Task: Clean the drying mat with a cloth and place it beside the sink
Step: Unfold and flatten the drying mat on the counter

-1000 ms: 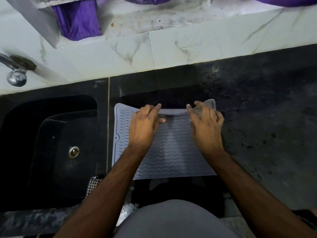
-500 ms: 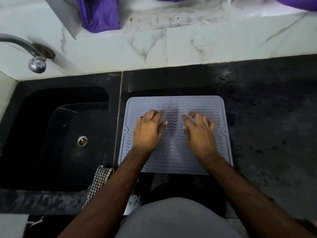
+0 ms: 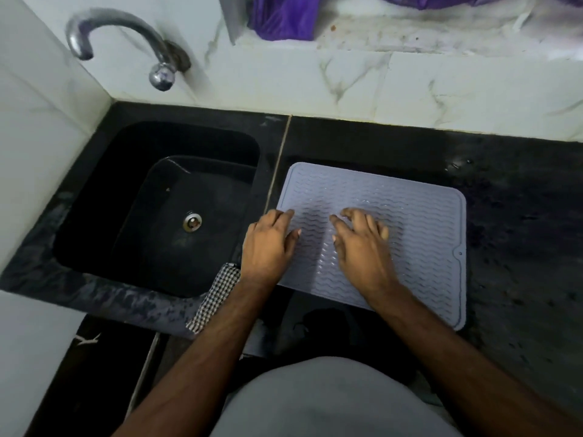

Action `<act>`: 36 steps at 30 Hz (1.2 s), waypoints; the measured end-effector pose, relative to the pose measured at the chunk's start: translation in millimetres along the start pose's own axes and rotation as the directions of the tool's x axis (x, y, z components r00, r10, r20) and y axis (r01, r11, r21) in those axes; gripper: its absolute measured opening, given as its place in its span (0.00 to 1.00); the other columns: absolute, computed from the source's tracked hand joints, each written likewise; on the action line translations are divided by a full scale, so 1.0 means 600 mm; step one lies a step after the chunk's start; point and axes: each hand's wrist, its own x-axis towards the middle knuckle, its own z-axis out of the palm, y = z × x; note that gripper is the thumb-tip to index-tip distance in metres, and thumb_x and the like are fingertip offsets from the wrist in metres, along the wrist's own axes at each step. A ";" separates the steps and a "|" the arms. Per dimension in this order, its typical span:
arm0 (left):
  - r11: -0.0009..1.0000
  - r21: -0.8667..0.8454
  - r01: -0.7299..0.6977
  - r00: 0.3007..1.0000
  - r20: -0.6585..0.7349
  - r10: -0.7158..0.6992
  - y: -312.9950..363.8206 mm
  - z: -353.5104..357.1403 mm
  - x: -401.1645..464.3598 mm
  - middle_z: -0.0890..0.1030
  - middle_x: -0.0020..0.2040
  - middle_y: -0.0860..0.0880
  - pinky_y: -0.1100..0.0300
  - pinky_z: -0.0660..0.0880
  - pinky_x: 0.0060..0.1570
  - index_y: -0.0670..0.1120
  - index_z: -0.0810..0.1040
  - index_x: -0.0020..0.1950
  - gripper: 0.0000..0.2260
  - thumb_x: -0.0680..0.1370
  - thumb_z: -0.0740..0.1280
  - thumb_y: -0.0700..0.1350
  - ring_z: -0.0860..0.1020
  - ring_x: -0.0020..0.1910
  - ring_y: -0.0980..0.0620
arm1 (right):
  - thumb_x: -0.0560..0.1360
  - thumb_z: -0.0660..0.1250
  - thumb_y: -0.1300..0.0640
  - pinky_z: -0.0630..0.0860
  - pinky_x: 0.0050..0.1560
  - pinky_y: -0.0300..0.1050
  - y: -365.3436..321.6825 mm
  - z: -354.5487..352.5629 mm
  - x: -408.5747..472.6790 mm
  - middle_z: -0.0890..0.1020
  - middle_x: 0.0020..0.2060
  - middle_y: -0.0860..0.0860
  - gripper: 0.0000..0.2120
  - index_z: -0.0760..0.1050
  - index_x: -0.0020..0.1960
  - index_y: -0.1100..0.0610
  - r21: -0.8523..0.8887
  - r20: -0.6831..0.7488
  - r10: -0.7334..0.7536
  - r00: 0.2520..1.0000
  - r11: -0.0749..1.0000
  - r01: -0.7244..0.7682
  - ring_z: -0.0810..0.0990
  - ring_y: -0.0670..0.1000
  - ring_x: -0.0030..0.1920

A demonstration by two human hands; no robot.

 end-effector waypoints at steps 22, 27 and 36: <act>0.974 -0.217 0.059 0.944 0.330 0.017 -0.236 -0.040 -0.102 0.73 0.53 0.49 0.50 0.74 0.52 0.49 0.76 0.56 0.16 0.77 0.71 0.59 0.75 0.54 0.48 | 0.81 0.63 0.52 0.76 0.59 0.56 -0.280 0.093 -0.024 0.71 0.64 0.51 0.20 0.71 0.72 0.53 0.179 0.282 -0.051 0.958 0.984 0.000 0.77 0.56 0.59; 0.783 -0.593 0.188 0.963 0.269 -0.028 -0.251 -0.051 -0.095 0.77 0.42 0.53 0.60 0.69 0.44 0.44 0.78 0.46 0.11 0.75 0.76 0.49 0.74 0.41 0.58 | 0.83 0.61 0.52 0.78 0.55 0.53 -0.297 0.094 -0.035 0.75 0.60 0.51 0.17 0.75 0.69 0.54 0.321 0.221 0.034 0.975 0.941 -0.106 0.79 0.53 0.55; 0.113 -0.962 0.250 0.966 0.256 0.041 -0.197 -0.160 -0.041 0.82 0.44 0.42 0.60 0.79 0.45 0.29 0.77 0.55 0.13 0.81 0.69 0.40 0.81 0.42 0.51 | 0.73 0.73 0.41 0.76 0.60 0.40 -0.355 0.031 -0.020 0.73 0.61 0.46 0.36 0.65 0.76 0.51 0.656 0.064 0.241 0.968 0.721 -0.223 0.76 0.41 0.60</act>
